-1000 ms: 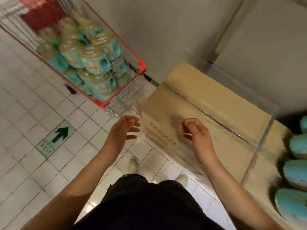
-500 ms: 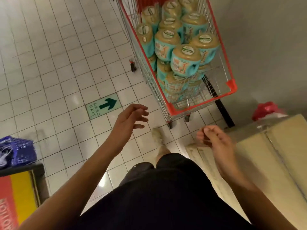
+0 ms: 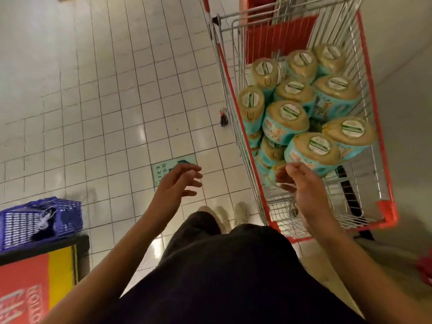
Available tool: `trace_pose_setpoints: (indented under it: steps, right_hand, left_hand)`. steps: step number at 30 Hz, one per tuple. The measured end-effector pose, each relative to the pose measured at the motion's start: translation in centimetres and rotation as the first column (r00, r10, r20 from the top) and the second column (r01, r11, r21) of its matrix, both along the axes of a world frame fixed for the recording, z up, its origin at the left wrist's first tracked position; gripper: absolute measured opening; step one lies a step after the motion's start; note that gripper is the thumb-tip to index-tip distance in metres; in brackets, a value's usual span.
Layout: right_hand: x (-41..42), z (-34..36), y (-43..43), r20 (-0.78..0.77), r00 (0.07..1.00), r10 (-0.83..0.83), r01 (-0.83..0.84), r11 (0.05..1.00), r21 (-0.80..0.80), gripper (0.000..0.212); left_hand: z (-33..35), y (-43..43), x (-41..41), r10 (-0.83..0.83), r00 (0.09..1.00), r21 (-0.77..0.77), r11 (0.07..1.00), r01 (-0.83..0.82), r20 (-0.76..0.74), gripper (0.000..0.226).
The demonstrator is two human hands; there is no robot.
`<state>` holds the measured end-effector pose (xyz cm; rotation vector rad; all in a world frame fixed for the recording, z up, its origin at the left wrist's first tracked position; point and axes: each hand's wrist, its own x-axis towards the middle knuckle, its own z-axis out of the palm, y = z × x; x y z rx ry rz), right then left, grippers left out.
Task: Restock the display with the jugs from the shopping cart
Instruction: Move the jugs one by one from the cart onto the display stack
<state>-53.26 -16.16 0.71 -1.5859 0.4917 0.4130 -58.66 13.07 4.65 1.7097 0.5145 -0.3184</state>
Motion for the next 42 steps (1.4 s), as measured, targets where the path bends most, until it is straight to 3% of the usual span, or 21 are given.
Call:
trace_pose_setpoints:
  steps: [7, 16, 23, 26, 32, 37, 41, 42]
  right_hand:
    - [12.4, 0.1, 4.9, 0.074, 0.997, 0.022, -0.016, 0.997, -0.079, 0.022]
    - [21.3, -0.2, 12.1, 0.042, 0.965, -0.258, 0.261, 0.963, -0.07, 0.022]
    - [24.4, 0.6, 12.9, 0.007, 0.898, -0.439, 0.437, 0.892, -0.12, 0.023]
    - [25.7, 0.4, 11.9, -0.022, 0.853, -0.521, 0.514, 0.847, -0.133, 0.023]
    - [29.5, -1.5, 9.3, -0.072, 0.755, -0.652, 0.645, 0.758, -0.098, 0.024]
    - [34.8, -4.9, 7.0, -0.13, 0.776, -0.617, 0.611, 0.787, -0.089, 0.019]
    - [40.2, -8.3, 5.3, -0.06, 0.853, -0.519, 0.491, 0.836, -0.247, 0.006]
    - [41.7, -9.3, 4.7, -0.048, 0.873, -0.485, 0.448, 0.838, -0.311, 0.012]
  left_hand:
    - [-1.0, 5.1, 11.8, -0.091, 0.995, 0.056, 0.994, 0.093, -0.034, 0.024]
    - [-1.0, 10.7, 31.7, -0.348, 0.938, 0.004, 0.938, 0.348, -0.001, 0.023]
    - [-0.6, 7.5, 44.2, -0.604, 0.794, -0.049, 0.793, 0.608, 0.076, 0.021]
    - [-0.7, 5.1, 48.0, -0.648, 0.758, -0.082, 0.754, 0.652, 0.075, 0.028]
    - [-3.3, -0.2, 54.0, -0.717, 0.697, -0.072, 0.696, 0.714, -0.012, 0.019]
    - [-7.2, -4.4, 58.1, -0.732, 0.671, -0.077, 0.681, 0.728, -0.119, 0.018]
    - [-11.0, -7.6, 61.3, -0.749, 0.626, -0.112, 0.656, 0.746, -0.218, 0.017]
    - [-12.1, -8.3, 62.0, -0.756, 0.611, -0.113, 0.646, 0.755, -0.235, 0.019]
